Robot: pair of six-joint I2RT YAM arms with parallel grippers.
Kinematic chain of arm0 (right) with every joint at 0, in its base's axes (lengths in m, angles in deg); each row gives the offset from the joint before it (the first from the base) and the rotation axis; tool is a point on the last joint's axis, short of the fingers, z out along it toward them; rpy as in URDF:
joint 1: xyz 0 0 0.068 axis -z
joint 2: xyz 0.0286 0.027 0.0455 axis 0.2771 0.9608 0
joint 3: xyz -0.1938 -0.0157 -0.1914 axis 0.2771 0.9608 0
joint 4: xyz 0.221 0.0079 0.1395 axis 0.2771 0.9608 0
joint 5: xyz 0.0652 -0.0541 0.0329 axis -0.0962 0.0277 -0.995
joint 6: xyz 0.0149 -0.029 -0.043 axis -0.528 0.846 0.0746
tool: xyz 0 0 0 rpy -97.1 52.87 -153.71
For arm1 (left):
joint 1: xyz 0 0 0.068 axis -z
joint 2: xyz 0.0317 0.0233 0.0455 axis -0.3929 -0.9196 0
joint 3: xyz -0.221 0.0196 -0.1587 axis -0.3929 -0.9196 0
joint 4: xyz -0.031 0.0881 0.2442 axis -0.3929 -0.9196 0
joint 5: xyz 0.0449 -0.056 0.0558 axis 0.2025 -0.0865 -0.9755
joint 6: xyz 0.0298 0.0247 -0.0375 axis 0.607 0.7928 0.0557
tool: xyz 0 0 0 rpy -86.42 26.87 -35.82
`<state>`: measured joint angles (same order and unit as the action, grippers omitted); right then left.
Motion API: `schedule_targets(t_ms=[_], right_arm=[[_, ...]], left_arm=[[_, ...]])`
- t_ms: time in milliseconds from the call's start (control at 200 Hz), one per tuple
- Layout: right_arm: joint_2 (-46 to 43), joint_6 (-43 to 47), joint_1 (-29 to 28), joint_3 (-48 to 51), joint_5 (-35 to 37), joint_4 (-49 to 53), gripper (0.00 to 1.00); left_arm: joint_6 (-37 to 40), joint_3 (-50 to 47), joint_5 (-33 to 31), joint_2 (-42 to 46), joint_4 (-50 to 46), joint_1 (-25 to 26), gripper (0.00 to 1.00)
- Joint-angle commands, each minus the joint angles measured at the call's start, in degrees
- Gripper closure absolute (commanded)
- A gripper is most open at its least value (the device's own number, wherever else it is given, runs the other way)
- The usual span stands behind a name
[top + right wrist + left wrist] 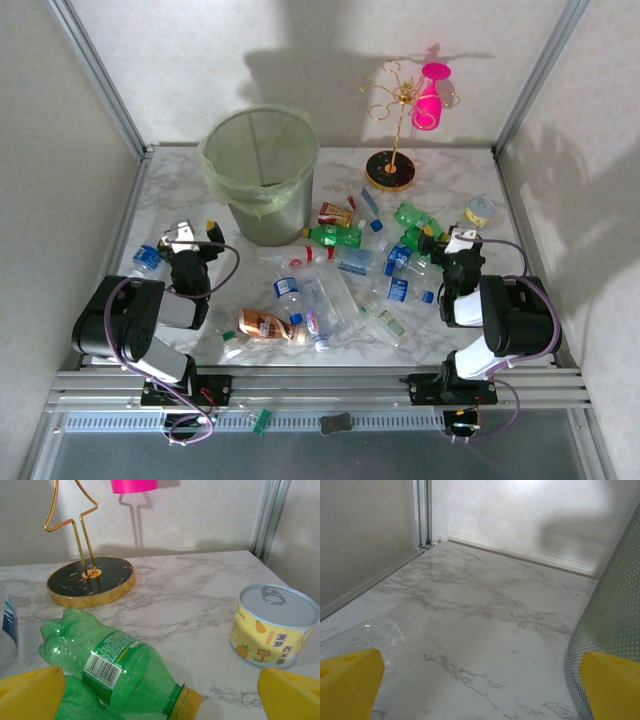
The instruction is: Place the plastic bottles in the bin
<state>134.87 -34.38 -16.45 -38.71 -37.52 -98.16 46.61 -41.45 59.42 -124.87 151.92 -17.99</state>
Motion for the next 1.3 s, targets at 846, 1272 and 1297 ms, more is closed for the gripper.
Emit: schedule_targets(t_ms=[846,1272,1297], right_arm=[[-52.4,-6.7,-18.9,-16.7,-8.3,40.3,0.01],[-36.6,-40.9,-21.6,-40.1,0.8,94.9,0.01],[-35.3,-41.8,-21.6,-40.0,0.7,95.3,0.01]], left_arm=[[-32.2,16.8,-25.3,44.2,-49.7,9.3,0.01],[-58.8,42.2,-23.0,38.2,-98.8,5.5,0.01],[-60.8,43.4,-22.4,36.1,-101.1,4.5,0.01]])
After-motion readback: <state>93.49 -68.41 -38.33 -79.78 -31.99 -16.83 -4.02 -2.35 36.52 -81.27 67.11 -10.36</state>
